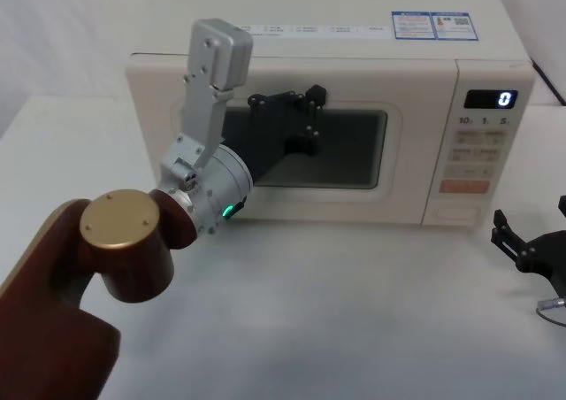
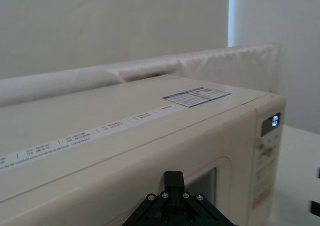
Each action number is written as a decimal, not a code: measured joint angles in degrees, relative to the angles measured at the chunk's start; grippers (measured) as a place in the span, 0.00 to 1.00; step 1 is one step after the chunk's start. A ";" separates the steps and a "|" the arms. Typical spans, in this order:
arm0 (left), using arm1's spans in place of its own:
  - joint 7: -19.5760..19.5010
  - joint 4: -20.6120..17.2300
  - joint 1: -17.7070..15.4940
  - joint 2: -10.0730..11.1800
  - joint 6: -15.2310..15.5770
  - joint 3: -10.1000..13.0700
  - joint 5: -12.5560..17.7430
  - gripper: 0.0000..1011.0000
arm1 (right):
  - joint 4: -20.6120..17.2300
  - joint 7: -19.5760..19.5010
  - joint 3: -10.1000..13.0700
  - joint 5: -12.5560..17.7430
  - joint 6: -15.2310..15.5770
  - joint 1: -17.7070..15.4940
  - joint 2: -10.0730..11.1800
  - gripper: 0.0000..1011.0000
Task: Press the button to open the microwave door with one hand; close the microwave door with the other hand.
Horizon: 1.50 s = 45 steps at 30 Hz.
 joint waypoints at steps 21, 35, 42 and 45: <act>-0.05 -10.71 7.53 3.71 2.02 -3.00 -9.06 0.00 | 0.00 0.00 0.00 0.00 0.00 0.00 0.00 0.99; 4.19 -12.76 14.48 6.56 -3.38 -8.35 -10.35 0.00 | 0.00 0.00 0.00 0.00 0.00 0.00 0.00 0.99; 5.54 -12.77 19.26 7.52 -8.01 -11.54 -8.28 0.00 | 0.00 0.00 0.00 0.00 0.00 0.00 0.00 0.99; 6.04 -12.54 21.84 7.49 -9.67 -13.52 -7.66 0.00 | 0.00 0.00 0.00 0.00 0.00 0.00 0.00 0.99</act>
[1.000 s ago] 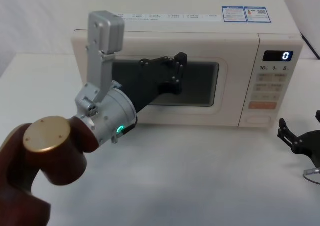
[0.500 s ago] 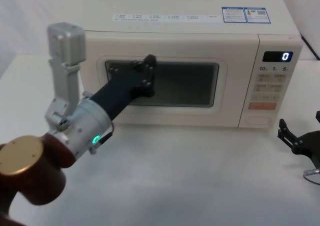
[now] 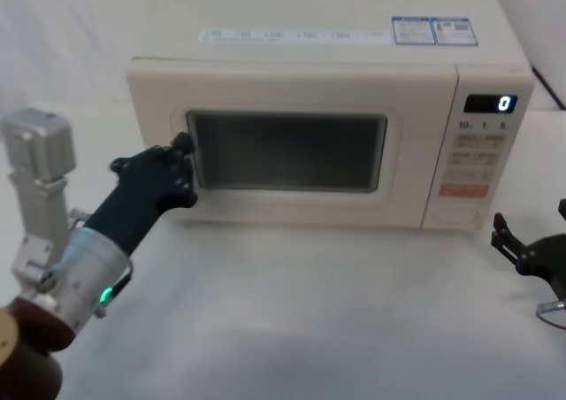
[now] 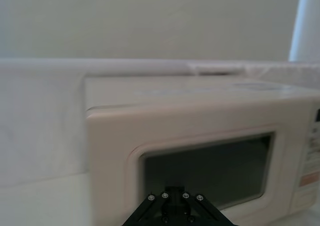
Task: Press the button to open the microwave door with one hand; close the microwave door with the other hand.
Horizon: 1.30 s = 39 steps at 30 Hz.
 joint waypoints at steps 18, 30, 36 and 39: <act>0.09 3.53 7.06 -2.02 -4.60 -6.77 1.33 0.00 | 0.00 0.00 0.01 0.00 0.00 0.00 0.00 0.99; -0.12 4.64 9.11 -3.89 -4.93 -8.92 1.61 0.17 | 0.00 0.00 0.00 0.00 0.00 0.00 0.00 0.99; -0.05 4.66 9.52 -4.45 -4.60 -9.27 1.49 0.36 | 0.00 0.00 0.00 0.00 0.00 0.00 0.00 0.99; -0.06 4.67 9.49 -4.41 -4.59 -9.24 1.47 0.45 | 0.00 0.00 0.00 0.00 0.00 0.00 0.00 0.99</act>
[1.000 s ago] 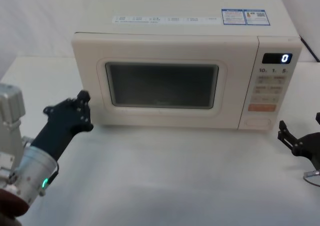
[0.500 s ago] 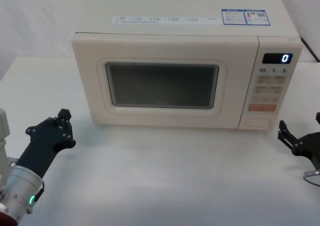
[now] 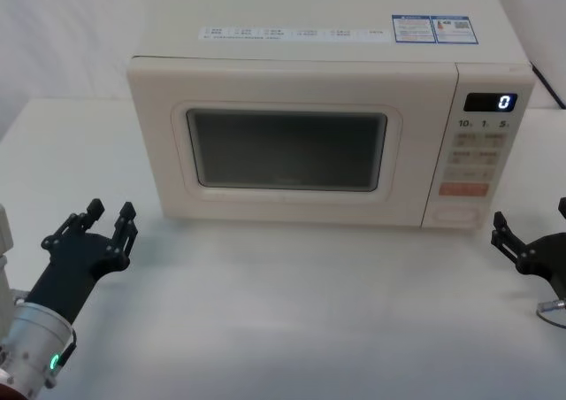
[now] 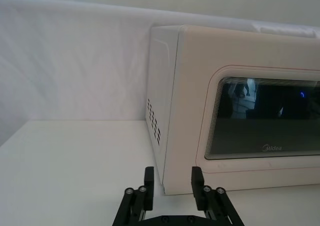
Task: Press the button to open the microwave door with one hand; close the microwave door with the other hand.
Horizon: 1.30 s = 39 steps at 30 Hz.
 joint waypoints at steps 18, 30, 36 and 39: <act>-0.06 -0.03 -0.15 0.16 0.07 0.14 -0.09 0.98 | 0.00 0.00 0.00 0.00 0.00 0.00 0.00 0.99; -0.11 -0.07 -0.18 0.21 0.07 0.17 -0.09 0.99 | 0.00 0.00 0.00 0.00 0.00 0.00 0.00 0.99; -0.12 -0.07 -0.18 0.21 0.06 0.18 -0.09 0.99 | 0.00 0.00 0.00 0.00 0.00 0.00 0.00 0.99; -0.12 -0.07 -0.18 0.21 0.07 0.17 -0.09 0.99 | 0.00 0.00 0.00 0.00 0.00 0.00 0.00 0.99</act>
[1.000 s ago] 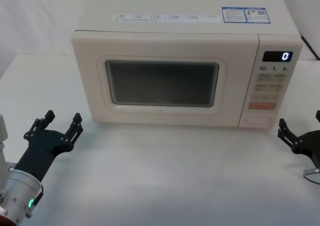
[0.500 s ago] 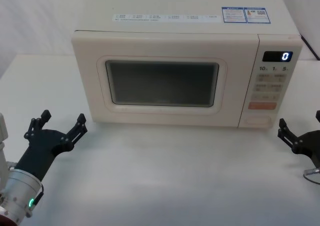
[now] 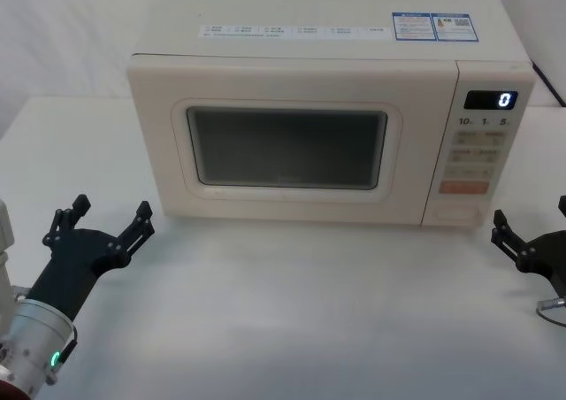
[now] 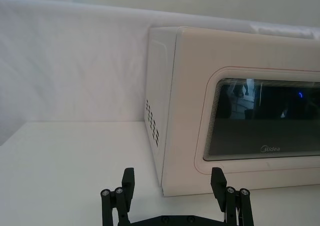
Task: Press the button to open the microwave door with one hand; close the microwave door with the other hand.
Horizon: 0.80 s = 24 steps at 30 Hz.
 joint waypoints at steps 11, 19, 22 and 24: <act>0.00 0.00 0.00 0.00 0.00 0.00 0.00 0.99 | 0.00 0.00 0.00 0.00 0.00 0.00 0.00 0.99; 0.00 0.01 0.00 0.00 0.00 0.00 0.00 0.99 | 0.00 0.00 0.00 0.00 0.00 0.00 0.00 0.99; 0.01 0.01 0.00 0.00 0.00 0.00 0.00 0.99 | 0.00 0.00 0.00 0.00 0.00 0.00 0.00 0.99; 0.00 0.01 0.00 0.00 -0.01 0.00 0.00 0.99 | 0.00 0.00 0.00 0.00 0.00 0.00 0.00 0.99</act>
